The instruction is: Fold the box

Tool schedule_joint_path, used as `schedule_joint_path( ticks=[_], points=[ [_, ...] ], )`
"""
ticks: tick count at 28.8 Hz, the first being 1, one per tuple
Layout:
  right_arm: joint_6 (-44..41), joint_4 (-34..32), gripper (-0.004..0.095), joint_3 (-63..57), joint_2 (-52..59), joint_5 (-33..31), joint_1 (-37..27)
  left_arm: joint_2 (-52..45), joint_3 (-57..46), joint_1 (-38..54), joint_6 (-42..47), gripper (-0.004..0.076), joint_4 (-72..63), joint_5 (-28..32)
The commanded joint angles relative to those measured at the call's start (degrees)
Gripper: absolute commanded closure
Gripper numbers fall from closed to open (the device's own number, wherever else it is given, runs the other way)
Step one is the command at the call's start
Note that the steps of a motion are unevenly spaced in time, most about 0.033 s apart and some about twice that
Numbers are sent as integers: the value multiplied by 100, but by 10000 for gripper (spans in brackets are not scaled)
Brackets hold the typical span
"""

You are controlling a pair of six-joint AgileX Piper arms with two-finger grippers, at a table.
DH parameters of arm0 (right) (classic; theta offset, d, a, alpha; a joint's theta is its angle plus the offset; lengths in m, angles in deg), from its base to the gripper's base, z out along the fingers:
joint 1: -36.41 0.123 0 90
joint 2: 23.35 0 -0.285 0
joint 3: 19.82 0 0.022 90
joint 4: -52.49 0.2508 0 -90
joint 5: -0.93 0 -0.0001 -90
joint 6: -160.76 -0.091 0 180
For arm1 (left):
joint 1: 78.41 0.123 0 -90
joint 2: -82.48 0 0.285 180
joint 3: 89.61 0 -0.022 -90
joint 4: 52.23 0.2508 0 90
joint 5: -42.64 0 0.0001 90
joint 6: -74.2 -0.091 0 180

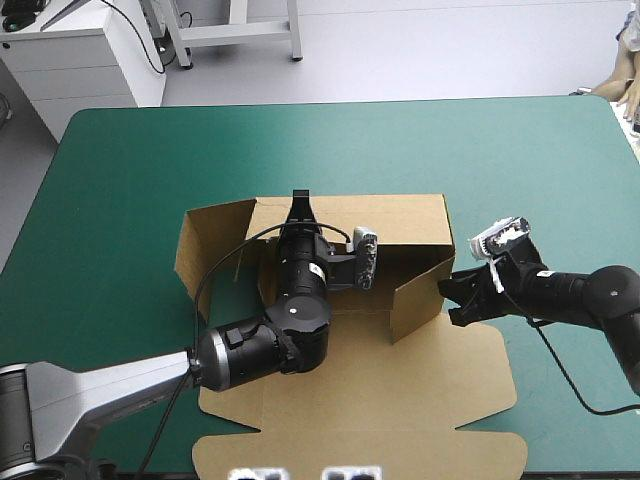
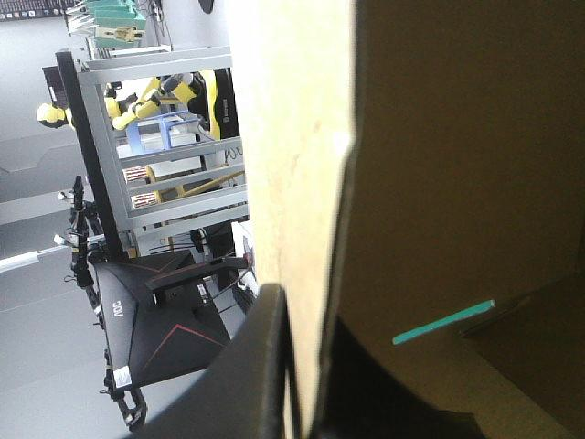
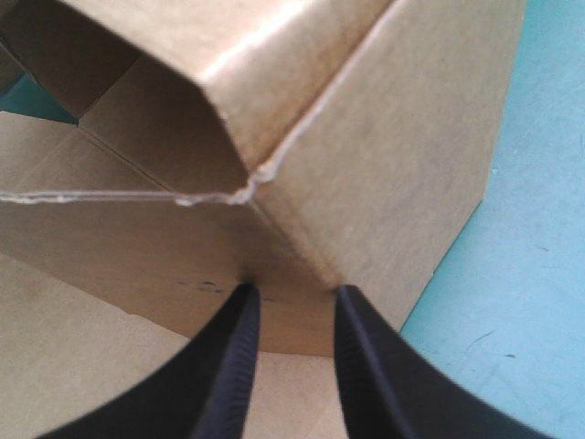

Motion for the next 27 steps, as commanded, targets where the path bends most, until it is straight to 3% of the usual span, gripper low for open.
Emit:
schedule_joint_path(
  ticks=[1,3,5,13,19,25,27],
  points=[
    [152,305,302,129,133,173,-22,-210,104,-44,51,732,-135,-30],
    [180,273,170,129,133,263,-22,-210,104,-44,51,732,-116,-30],
    [328,171,103,129,122,360,-22,-210,104,-44,51,732,-29,-30],
    [5,268,102,58,64,449,-22,-210,104,-44,51,732,248,-30],
    [439,1087,102,-403,210,777,38,-210,104,-44,51,732,207,-30],
    [338,1071,103,-620,329,1900,895,-210,104,-44,-64,732,180,-30],
    [258,1056,117,-737,329,2897,1516,-210,104,-44,-64,732,180,-30]
  ],
)
